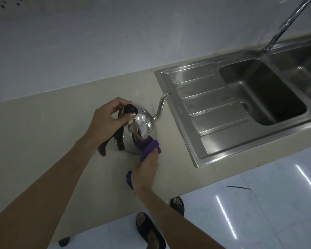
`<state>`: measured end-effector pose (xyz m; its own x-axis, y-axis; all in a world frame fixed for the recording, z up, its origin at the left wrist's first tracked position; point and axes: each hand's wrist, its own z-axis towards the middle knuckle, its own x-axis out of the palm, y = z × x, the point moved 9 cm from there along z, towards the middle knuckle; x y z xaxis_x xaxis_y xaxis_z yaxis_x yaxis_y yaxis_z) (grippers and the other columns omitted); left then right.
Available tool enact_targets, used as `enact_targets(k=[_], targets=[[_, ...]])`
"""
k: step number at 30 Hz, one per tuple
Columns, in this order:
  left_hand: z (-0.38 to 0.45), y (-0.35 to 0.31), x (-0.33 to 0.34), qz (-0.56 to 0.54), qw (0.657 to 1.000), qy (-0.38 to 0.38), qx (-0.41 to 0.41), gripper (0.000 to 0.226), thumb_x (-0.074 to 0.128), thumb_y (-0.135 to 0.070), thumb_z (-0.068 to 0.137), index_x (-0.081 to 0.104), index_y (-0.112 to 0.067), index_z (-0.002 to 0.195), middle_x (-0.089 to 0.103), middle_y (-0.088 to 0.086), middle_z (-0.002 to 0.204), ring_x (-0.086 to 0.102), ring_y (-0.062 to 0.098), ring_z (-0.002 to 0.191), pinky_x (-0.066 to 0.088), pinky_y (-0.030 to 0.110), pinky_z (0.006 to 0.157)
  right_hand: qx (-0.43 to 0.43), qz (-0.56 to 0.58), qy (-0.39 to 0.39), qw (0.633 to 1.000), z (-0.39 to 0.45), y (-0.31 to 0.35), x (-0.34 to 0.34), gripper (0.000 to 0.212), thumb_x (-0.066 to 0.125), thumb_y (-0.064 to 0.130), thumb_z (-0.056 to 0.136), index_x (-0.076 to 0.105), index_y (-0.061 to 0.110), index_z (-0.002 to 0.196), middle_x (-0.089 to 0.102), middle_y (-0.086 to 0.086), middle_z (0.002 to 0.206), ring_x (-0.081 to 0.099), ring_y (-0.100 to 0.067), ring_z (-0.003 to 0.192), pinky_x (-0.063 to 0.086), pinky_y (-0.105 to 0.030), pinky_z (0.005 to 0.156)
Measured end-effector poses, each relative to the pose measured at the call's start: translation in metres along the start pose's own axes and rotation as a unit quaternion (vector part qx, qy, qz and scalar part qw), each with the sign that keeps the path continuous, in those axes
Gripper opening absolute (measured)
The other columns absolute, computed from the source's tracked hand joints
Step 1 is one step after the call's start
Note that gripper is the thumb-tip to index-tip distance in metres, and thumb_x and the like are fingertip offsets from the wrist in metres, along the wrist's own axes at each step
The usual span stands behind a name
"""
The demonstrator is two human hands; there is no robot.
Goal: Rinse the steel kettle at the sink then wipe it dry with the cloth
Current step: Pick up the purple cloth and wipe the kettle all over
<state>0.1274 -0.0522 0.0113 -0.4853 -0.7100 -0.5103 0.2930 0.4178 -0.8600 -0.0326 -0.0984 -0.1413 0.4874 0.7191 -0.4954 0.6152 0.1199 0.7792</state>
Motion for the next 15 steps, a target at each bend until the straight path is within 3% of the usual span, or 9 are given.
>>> enact_targets(k=[2, 5, 8, 10, 13, 15], targets=[[-0.001, -0.002, 0.000, 0.009, 1.000, -0.002, 0.004, 0.026, 0.077, -0.023, 0.081, 0.067, -0.022, 0.105, 0.068, -0.019, 0.117, 0.059, -0.003, 0.113, 0.045, 0.024, 0.103, -0.002, 0.031, 0.017, 0.999, -0.007, 0.003, 0.005, 0.066, 0.044, -0.002, 0.091, 0.013, 0.003, 0.149, 0.029, -0.013, 0.149, 0.037, -0.029, 0.132, 0.036, -0.038, 0.109], [-0.003, -0.005, 0.001, 0.063, 0.998, -0.012, 0.021, 0.028, 0.074, -0.026, 0.083, 0.067, -0.025, 0.110, 0.065, -0.020, 0.119, 0.052, -0.018, 0.105, 0.033, 0.002, 0.093, -0.056, 0.095, -0.024, 0.994, -0.009, 0.030, -0.020, 0.064, 0.044, 0.002, 0.093, 0.015, 0.013, 0.150, 0.030, -0.008, 0.150, 0.038, -0.024, 0.131, 0.036, -0.040, 0.110], [-0.005, -0.004, 0.002, 0.075, 0.997, -0.020, 0.024, 0.028, 0.073, -0.024, 0.085, 0.067, -0.027, 0.112, 0.065, -0.019, 0.119, 0.048, -0.025, 0.100, 0.031, 0.000, 0.089, -0.176, 0.082, -0.090, 0.977, -0.010, 0.061, -0.049, 0.066, 0.042, 0.002, 0.087, 0.025, 0.017, 0.148, 0.034, -0.005, 0.151, 0.037, -0.021, 0.130, 0.033, -0.035, 0.111], [-0.006, -0.004, 0.001, 0.073, 0.997, -0.021, 0.024, 0.028, 0.072, -0.025, 0.085, 0.066, -0.028, 0.113, 0.066, -0.019, 0.118, 0.048, -0.025, 0.100, 0.030, -0.003, 0.087, -0.185, 0.083, -0.092, 0.975, 0.008, 0.057, -0.056, 0.067, 0.041, 0.000, 0.082, 0.032, 0.020, 0.145, 0.043, -0.004, 0.144, 0.045, -0.023, 0.124, 0.042, -0.040, 0.106], [-0.009, -0.007, 0.000, 0.077, 0.996, -0.032, 0.026, 0.028, 0.070, -0.027, 0.087, 0.066, -0.027, 0.114, 0.067, -0.018, 0.119, 0.057, -0.009, 0.108, 0.037, 0.008, 0.095, -0.168, 0.078, -0.092, 0.978, 0.029, 0.055, -0.072, 0.061, 0.046, -0.007, 0.086, 0.038, 0.015, 0.143, 0.053, -0.005, 0.134, 0.053, -0.023, 0.118, 0.047, -0.041, 0.100], [-0.011, -0.007, 0.001, 0.084, 0.996, -0.030, 0.027, 0.030, 0.068, -0.029, 0.088, 0.065, -0.026, 0.118, 0.068, -0.014, 0.122, 0.059, 0.007, 0.115, 0.043, 0.023, 0.100, -0.254, 0.061, -0.086, 0.961, 0.022, 0.087, -0.081, 0.060, 0.047, -0.008, 0.087, 0.041, 0.014, 0.142, 0.053, -0.008, 0.136, 0.051, -0.023, 0.118, 0.046, -0.034, 0.101]])
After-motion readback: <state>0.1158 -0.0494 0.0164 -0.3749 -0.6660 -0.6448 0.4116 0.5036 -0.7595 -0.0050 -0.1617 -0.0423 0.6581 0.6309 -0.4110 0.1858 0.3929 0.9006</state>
